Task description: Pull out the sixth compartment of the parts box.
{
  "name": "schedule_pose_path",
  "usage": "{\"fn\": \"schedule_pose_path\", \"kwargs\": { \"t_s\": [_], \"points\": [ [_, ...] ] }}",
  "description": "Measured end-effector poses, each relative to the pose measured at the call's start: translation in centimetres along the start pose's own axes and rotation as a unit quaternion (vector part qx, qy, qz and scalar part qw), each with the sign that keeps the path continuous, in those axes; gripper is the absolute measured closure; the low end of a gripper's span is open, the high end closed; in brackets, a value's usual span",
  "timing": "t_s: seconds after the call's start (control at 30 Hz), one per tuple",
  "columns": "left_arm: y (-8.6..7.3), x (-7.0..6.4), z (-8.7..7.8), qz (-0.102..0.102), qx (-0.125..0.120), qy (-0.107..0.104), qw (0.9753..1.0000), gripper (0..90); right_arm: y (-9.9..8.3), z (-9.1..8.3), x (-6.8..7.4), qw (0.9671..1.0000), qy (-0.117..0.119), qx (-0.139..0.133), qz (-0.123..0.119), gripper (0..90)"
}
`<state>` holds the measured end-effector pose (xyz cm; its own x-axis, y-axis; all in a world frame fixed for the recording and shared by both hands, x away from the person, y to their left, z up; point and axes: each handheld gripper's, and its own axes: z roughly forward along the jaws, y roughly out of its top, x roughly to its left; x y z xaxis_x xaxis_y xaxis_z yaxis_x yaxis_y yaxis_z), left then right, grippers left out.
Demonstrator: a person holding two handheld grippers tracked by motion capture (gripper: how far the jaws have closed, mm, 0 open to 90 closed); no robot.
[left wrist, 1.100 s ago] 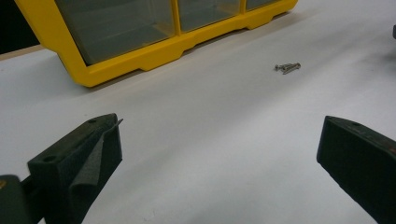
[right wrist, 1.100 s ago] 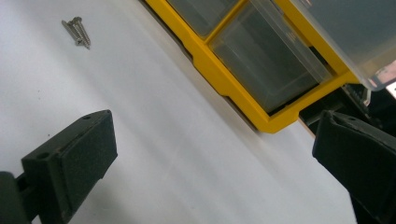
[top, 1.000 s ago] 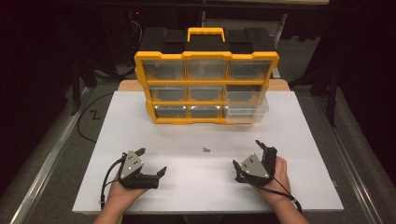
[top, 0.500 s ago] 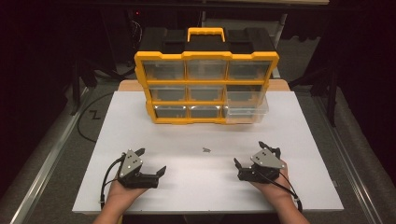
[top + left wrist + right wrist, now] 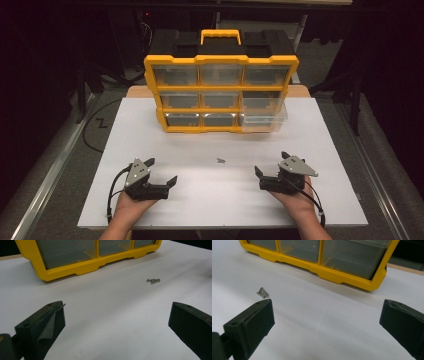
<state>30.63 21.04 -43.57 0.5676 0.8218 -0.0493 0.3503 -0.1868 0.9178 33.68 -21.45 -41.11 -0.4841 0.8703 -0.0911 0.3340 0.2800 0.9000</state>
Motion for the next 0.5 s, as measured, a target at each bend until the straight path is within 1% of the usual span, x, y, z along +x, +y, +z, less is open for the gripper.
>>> {"fn": "schedule_pose_path", "kwargs": {
  "t_s": [0.03,0.07,0.13,0.17,0.23,0.27,0.3,0.33,0.4,0.43,0.5],
  "points": [
    [0.01,0.08,0.02,-0.003,0.002,0.002,1.0000,1.1,0.06,-0.08,-0.18,1.0000,0.001,-0.002,-0.001,0.9],
    [0.02,0.14,0.03,-0.006,0.002,0.001,1.0000,0.7,0.09,-0.19,-0.23,1.0000,0.001,0.000,0.004,0.9],
    [0.04,0.14,-0.05,0.000,0.002,0.000,1.0000,0.7,0.16,-0.24,-0.29,0.9999,-0.005,0.011,-0.005,0.8],
    [0.05,0.10,-0.07,0.001,-0.002,-0.001,1.0000,0.7,0.18,-0.24,-0.19,0.9998,-0.011,0.017,-0.006,0.8],
    [0.11,0.11,-0.14,0.000,-0.006,0.000,1.0000,0.7,0.22,-0.29,-0.14,0.9996,-0.016,0.016,-0.016,0.8],
    [0.18,0.17,-0.23,-0.002,-0.007,-0.001,1.0000,0.7,0.21,-0.32,-0.08,0.9996,-0.019,0.010,-0.017,0.8],
    [0.22,0.18,-0.27,-0.001,-0.008,-0.001,1.0000,0.7,0.26,-0.41,0.01,0.9996,-0.022,0.011,-0.014,0.8],
    [0.26,0.16,-0.27,-0.002,-0.010,0.000,0.9999,0.7,0.30,-0.48,-0.05,0.9995,-0.023,0.009,-0.018,0.8],
    [0.25,0.10,-0.27,0.000,-0.008,0.001,1.0000,0.7,0.40,-0.71,-0.10,0.9996,-0.025,0.012,-0.010,0.8],
    [0.24,0.10,-0.26,0.001,-0.006,0.001,1.0000,0.7,0.44,-0.70,-0.27,0.9995,-0.025,0.012,-0.016,0.8],
    [0.28,0.06,-0.26,0.002,-0.004,0.002,1.0000,0.7,0.45,-0.78,-0.43,0.9993,-0.029,0.021,-0.014,0.8]
  ]
}}
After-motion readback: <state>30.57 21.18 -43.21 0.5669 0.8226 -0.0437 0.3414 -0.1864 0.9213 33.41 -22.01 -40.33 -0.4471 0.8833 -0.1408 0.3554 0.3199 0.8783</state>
